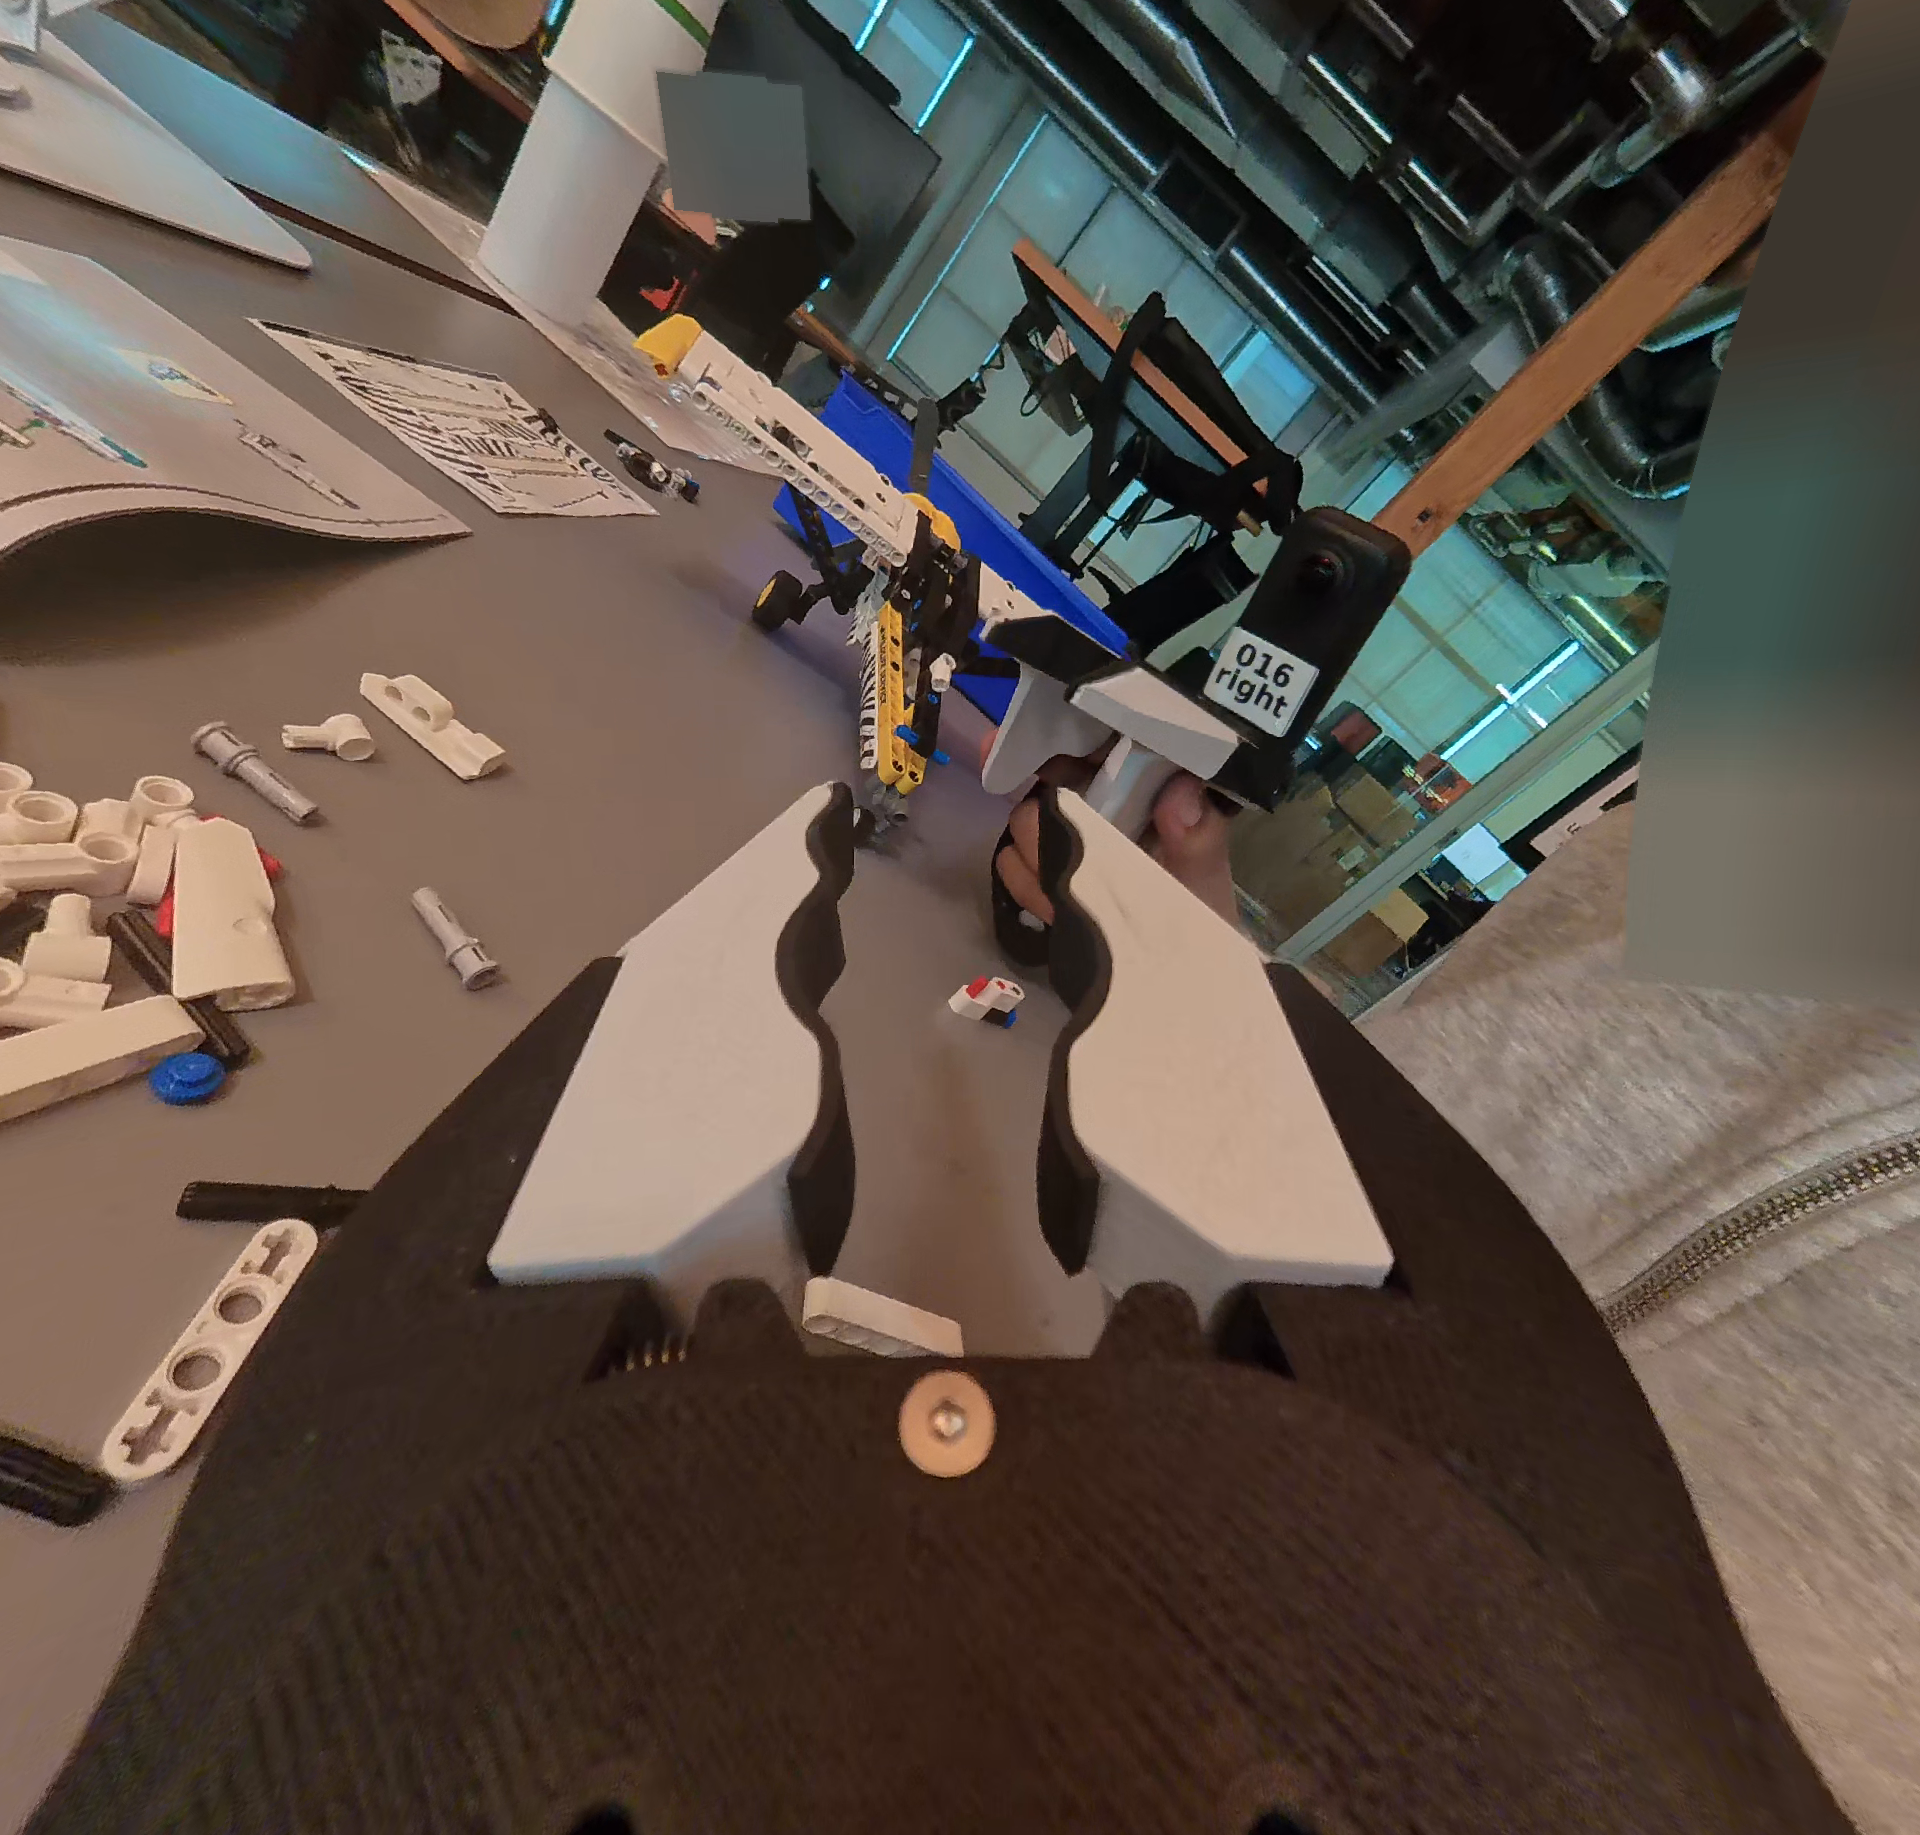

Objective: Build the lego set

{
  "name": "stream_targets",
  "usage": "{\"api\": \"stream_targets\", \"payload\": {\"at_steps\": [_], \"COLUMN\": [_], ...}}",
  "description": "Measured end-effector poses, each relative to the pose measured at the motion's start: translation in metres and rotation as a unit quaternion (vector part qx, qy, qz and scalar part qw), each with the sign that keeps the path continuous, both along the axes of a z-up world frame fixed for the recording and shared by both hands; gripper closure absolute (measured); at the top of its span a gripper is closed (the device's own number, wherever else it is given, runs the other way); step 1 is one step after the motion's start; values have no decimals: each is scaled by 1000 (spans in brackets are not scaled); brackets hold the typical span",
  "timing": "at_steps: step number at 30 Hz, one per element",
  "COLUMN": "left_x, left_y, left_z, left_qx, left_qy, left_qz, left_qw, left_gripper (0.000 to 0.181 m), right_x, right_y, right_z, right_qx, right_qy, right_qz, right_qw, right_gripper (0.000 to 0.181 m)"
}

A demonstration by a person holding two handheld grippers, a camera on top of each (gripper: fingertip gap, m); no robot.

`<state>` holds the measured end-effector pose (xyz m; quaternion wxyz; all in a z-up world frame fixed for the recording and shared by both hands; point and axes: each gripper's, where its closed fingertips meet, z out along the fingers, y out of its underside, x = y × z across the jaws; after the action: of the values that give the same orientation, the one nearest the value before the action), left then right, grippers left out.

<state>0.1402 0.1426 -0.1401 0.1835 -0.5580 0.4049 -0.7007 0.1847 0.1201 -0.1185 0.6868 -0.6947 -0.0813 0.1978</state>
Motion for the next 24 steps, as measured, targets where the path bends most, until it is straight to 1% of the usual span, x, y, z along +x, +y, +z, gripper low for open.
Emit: {"api": "stream_targets", "payload": {"at_steps": [10, 16, 17, 18, 20, 21, 22, 24], "left_x": [4, 1, -2, -7, -23, -31, -38, -43], "left_y": [-5, -4, 1, 10, 35, 44, 51, 56], "left_z": [-5, -2, 5, 15, 35, 43, 48, 50], "left_qx": [28, 48, 70, 107, 167, 177, 174, 152], "left_qy": [17, 9, -4, -27, -71, -88, -99, -102], "left_qz": [-3, 9, 30, 75, 184, 225, 251, 259], "left_qw": [999, 999, 997, 991, 966, 954, 947, 948], "left_gripper": [148, 150, 152, 152, 150, 147, 142, 134], "right_x": [-2, -2, -2, -2, -2, -2, -2, -3], "right_y": [-4, -9, -10, -11, -11, -12, -12, -12], "right_z": [-3, -4, -5, -5, -5, -5, -5, -5], "right_qx": [0, 5, 5, 5, 5, 6, 6, 7], "right_qy": [-27, -35, -36, -38, -40, -41, -42, -40], "right_qz": [-12, -20, -21, -22, -24, -24, -24, -22], "right_qw": [1000, 999, 999, 999, 999, 999, 999, 999], "right_gripper": [157, 158, 158, 158, 158, 158, 158, 158]}}
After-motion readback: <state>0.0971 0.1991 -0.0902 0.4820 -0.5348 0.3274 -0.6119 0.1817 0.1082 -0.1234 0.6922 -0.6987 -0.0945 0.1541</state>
